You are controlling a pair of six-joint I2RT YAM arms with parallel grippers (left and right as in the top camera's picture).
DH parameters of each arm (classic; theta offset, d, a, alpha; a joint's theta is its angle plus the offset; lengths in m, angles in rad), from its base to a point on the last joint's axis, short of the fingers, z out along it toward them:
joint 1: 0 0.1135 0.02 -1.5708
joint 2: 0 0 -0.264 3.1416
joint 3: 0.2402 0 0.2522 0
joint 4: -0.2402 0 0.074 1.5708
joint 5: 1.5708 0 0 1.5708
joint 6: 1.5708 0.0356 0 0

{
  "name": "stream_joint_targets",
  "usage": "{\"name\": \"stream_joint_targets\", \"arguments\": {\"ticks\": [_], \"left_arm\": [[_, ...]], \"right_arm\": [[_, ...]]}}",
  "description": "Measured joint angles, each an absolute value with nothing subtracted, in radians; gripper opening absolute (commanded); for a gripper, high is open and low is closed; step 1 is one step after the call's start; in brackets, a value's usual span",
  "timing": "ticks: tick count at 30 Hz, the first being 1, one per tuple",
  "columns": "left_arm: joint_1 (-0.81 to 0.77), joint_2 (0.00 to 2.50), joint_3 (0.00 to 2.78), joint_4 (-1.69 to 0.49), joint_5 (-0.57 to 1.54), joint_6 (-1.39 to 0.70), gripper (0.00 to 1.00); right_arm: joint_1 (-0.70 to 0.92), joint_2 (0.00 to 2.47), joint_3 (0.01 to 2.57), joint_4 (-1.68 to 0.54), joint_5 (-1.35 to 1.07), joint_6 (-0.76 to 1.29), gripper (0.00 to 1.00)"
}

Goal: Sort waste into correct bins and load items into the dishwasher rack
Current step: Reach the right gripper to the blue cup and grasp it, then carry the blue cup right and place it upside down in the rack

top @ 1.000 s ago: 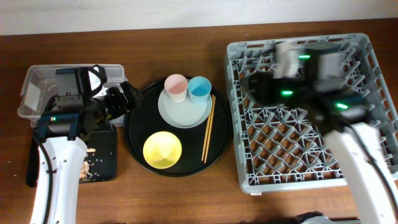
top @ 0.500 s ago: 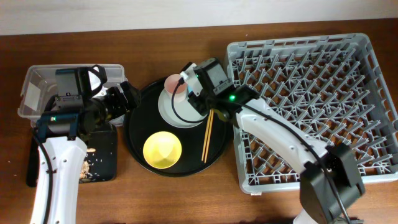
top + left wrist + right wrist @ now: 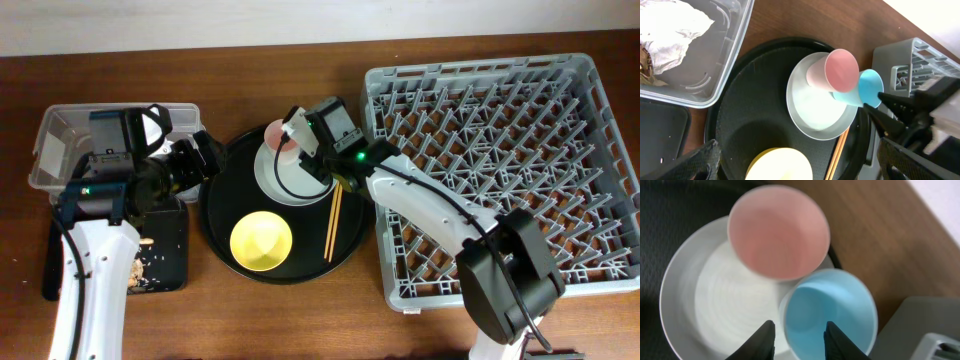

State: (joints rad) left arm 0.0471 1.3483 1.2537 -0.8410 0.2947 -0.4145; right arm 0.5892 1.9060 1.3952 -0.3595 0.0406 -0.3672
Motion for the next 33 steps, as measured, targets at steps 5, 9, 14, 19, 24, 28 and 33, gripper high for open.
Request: {"name": "stream_joint_targets", "arguments": {"ticks": [5,9,14,19,24,28,33], "left_arm": [[0.047,1.348,1.254,-0.841,0.295,-0.414,0.99],[0.047,1.348,1.254,-0.841,0.295,-0.414,0.99],[0.047,1.348,1.254,-0.841,0.295,-0.414,0.99],[0.047,1.348,1.254,-0.841,0.295,-0.414,0.99],[0.047,1.348,1.254,-0.841,0.295,-0.414,0.99],[0.047,1.348,1.254,-0.841,0.295,-0.414,0.99],[0.047,1.348,1.254,-0.841,0.295,-0.414,0.99]], "right_arm": [[0.589,1.915,1.395,-0.366,0.04,-0.368,0.34],[0.589,1.919,1.395,-0.366,0.039,-0.37,0.38],[0.589,1.958,1.395,-0.366,0.036,-0.373,0.37],[0.589,1.967,1.395,-0.366,0.036,-0.374,0.04],[0.589,1.967,1.395,-0.366,0.034,-0.37,0.04],[0.589,1.958,1.395,-0.369,0.033,-0.369,0.04],[0.588,1.807,1.395,-0.377,0.012,-0.36,0.04]]}}
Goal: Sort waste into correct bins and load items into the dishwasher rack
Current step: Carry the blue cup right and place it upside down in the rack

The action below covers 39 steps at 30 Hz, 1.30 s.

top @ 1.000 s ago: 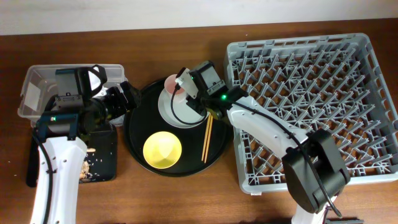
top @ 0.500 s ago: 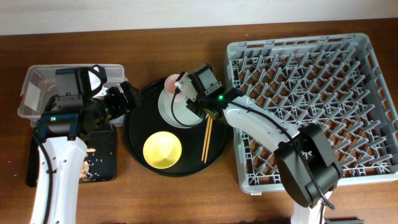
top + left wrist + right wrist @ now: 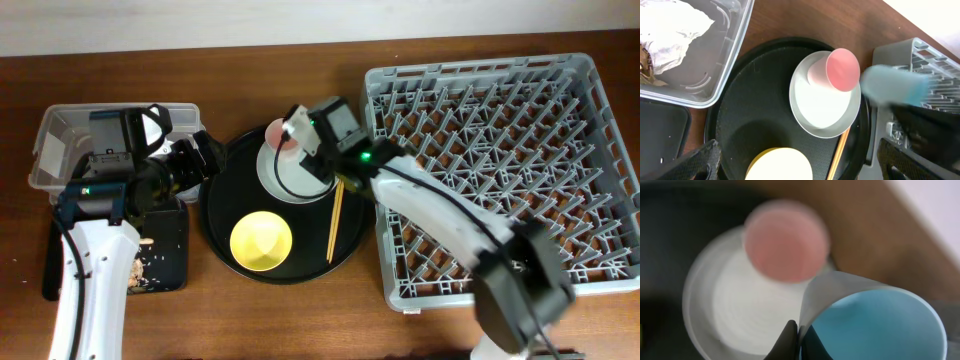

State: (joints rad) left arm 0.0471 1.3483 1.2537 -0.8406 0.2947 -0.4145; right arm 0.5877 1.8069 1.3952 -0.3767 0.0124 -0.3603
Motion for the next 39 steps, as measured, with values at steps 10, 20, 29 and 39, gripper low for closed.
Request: {"name": "stream_joint_targets", "arguments": {"ticks": [10,20,29,39], "left_arm": [[0.047,1.348,1.254,-0.841,0.295,-0.414,0.99],[0.047,1.348,1.254,-0.841,0.295,-0.414,0.99],[0.047,1.348,1.254,-0.841,0.295,-0.414,0.99],[0.047,1.348,1.254,-0.841,0.295,-0.414,0.99]], "right_arm": [[0.302,1.445,1.435,-0.48,-0.445,-0.312,0.04],[-0.076,1.847,1.433,-0.39,-1.305,-0.279,0.04],[-0.078,2.064,1.426,-0.334,-1.435,-0.268,0.04],[-0.076,2.065,1.429,-0.418,-1.323,-0.271,0.04]]}}
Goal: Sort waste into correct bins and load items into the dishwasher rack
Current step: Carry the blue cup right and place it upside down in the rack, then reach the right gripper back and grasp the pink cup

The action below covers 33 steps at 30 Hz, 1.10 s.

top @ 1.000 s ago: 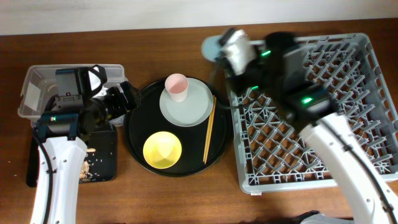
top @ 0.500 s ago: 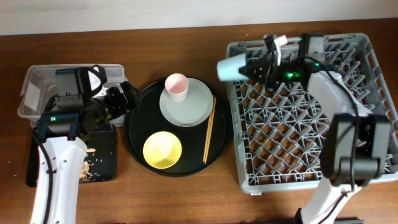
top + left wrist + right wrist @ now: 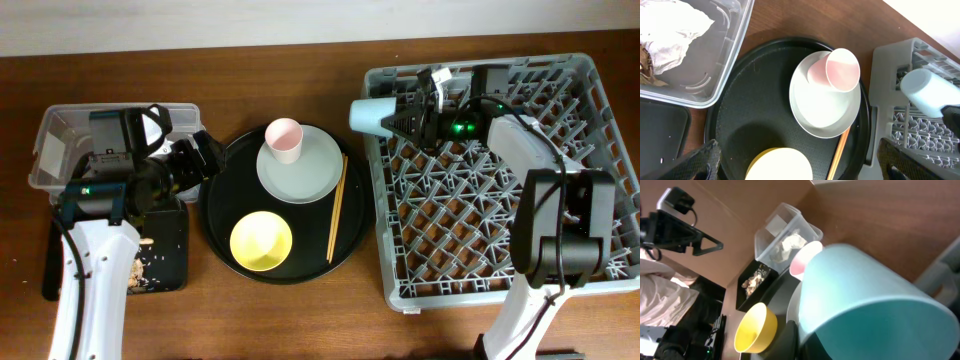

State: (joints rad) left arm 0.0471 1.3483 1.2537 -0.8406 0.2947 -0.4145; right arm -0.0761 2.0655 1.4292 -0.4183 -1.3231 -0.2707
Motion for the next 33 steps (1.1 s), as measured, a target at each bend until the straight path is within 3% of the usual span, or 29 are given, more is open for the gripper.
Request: {"name": "stream_joint_targets", "arguments": {"ticks": [11,19,28,33], "left_arm": [[0.047,1.348,1.254,-0.841,0.295,-0.414,0.99],[0.047,1.348,1.254,-0.841,0.295,-0.414,0.99],[0.047,1.348,1.254,-0.841,0.295,-0.414,0.99],[0.047,1.348,1.254,-0.841,0.295,-0.414,0.99]], "right_arm": [[-0.126,2.062,1.443,-0.7,-1.28,-0.371,0.04],[-0.141,2.062,1.442,-0.783,-1.254,-0.434,0.04],[-0.204,2.056,1.432,-0.834,-1.164,-0.426,0.16],[-0.212,1.973,1.428,-0.841,-1.045,-0.396,0.16]]}}
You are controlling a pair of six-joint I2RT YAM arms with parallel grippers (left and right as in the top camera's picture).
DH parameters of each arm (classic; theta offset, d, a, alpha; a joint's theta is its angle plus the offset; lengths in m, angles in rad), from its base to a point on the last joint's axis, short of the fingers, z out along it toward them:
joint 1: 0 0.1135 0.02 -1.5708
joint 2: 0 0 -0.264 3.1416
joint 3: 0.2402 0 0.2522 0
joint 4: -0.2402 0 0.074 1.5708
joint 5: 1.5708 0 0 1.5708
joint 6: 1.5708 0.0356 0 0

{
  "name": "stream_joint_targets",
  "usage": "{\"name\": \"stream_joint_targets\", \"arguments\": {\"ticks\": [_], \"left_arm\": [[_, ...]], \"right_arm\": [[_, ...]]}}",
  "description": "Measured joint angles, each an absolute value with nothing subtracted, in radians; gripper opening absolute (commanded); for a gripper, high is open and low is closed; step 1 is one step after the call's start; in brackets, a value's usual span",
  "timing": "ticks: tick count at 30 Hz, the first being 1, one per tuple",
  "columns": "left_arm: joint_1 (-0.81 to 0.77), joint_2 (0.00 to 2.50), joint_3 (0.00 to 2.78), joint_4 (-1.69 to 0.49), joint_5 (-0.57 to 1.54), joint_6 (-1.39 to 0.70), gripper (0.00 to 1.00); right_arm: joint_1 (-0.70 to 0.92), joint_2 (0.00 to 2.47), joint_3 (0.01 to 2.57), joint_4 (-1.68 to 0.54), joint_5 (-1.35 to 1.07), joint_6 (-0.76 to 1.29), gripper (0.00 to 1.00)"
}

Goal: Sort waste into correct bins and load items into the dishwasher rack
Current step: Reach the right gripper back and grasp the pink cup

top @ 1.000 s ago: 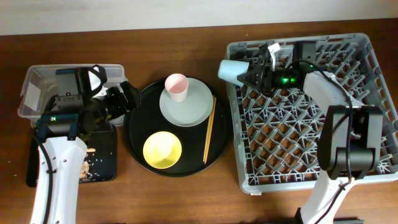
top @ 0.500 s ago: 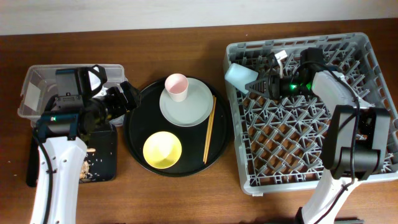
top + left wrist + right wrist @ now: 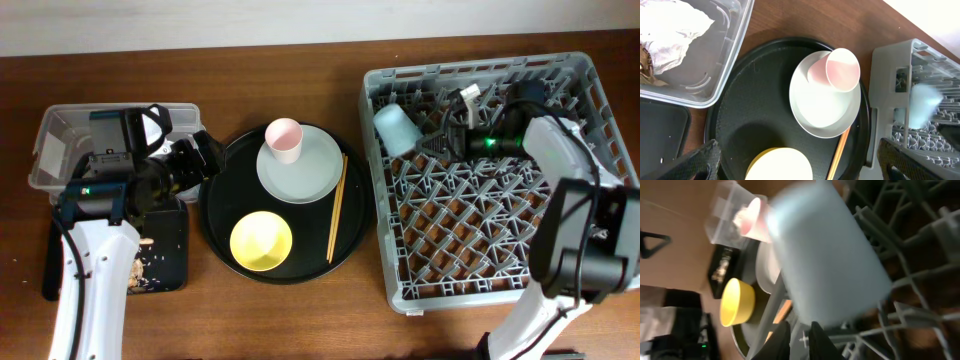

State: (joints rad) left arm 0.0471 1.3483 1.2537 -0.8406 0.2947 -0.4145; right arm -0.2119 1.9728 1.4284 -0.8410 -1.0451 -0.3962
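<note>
The blue cup (image 3: 396, 128) lies tilted in the far left corner of the grey dishwasher rack (image 3: 500, 215); it fills the right wrist view (image 3: 825, 255). My right gripper (image 3: 432, 142) sits just right of it, open, its fingertips (image 3: 782, 339) slightly apart with only rack showing between them. A pink cup (image 3: 283, 138) stands on the grey plate (image 3: 305, 172) in the round black tray (image 3: 215, 200), with a yellow bowl (image 3: 261, 240) and chopsticks (image 3: 336, 207). My left gripper (image 3: 800, 170) hangs open above the tray's left side.
A clear bin (image 3: 60, 140) holding crumpled tissue (image 3: 670, 25) stands at the far left. A black bin (image 3: 165, 250) with food scraps sits in front of it. The rack's other cells hold nothing.
The right gripper, then holding the blue cup above the rack's far left edge, has set it down inside that corner and opened. The left arm has not moved.
My right gripper stood open around the blue cup's wall on the grey plate beside the pink cup. Then it was shut on the wall. Then it held the cup over the rack's edge, and now the cup rests in the rack, let go.
</note>
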Motion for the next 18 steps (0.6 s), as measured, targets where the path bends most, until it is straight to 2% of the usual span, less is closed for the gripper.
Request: {"name": "stream_joint_targets", "arguments": {"ticks": [9,13,16,18], "left_arm": [[0.047,1.348,1.254,-0.841,0.295,-0.414,0.99],[0.047,1.348,1.254,-0.841,0.295,-0.414,0.99],[0.047,1.348,1.254,-0.841,0.295,-0.414,0.99],[0.047,1.348,1.254,-0.841,0.295,-0.414,0.99]], "right_arm": [[-0.202,1.68,1.428,-0.853,-0.728,-0.256,0.15],[-0.101,1.542,1.428,-0.85,-0.636,-0.238,0.16],[0.069,1.483,1.429,-0.807,-0.542,-0.236,0.21],[0.188,1.483,1.428,-0.758,-0.477,-0.235,0.39]]}}
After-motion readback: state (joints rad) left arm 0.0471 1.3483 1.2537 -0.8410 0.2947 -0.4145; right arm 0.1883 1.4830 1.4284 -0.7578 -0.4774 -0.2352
